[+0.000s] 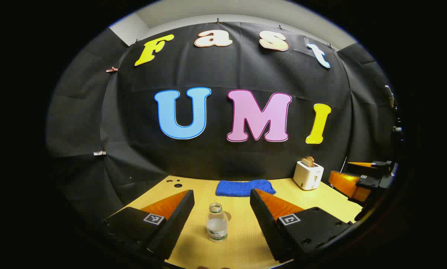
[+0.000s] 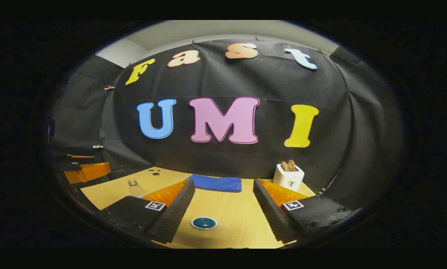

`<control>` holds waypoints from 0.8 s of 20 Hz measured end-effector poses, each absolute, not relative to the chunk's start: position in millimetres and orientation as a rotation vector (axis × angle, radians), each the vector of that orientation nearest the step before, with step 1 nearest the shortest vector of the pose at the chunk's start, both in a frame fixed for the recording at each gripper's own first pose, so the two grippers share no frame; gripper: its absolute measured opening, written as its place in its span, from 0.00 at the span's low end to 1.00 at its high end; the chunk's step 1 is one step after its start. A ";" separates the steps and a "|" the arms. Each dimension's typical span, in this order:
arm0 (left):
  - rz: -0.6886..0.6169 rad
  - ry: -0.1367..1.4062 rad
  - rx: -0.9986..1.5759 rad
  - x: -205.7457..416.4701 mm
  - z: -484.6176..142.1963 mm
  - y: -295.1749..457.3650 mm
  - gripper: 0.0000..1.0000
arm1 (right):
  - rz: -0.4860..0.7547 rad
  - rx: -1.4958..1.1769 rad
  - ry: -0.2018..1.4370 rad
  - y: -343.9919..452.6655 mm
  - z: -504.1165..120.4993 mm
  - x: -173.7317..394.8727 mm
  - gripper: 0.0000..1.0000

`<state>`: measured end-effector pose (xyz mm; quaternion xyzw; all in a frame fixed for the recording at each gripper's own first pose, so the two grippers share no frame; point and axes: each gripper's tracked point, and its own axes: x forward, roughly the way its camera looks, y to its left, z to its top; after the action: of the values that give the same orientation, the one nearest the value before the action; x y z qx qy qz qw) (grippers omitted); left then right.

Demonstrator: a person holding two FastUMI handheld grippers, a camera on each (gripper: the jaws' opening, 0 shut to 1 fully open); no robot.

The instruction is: Open the teacup lid with one hand, grasp the water bottle and pour water into the teacup with the other hand; after pouring, place the water bottle on the coaster and then close the teacup lid.

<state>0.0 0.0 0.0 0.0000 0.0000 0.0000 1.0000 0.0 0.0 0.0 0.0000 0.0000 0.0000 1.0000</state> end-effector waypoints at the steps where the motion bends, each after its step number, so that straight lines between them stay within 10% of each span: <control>1: 0.001 0.010 -0.003 -0.5 -7.0 1.3 0.92 | 0.004 0.003 0.005 2.3 -3.0 2.3 0.98; 16: -0.051 0.065 0.113 19.7 -52.8 7.7 0.95 | 0.008 -0.007 0.080 28.0 -51.3 -1.7 0.98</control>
<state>19.7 7.7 -52.8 0.0565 0.0322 -0.0256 0.9976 -1.7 28.0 -51.3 -0.0037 0.0402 0.0039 0.9992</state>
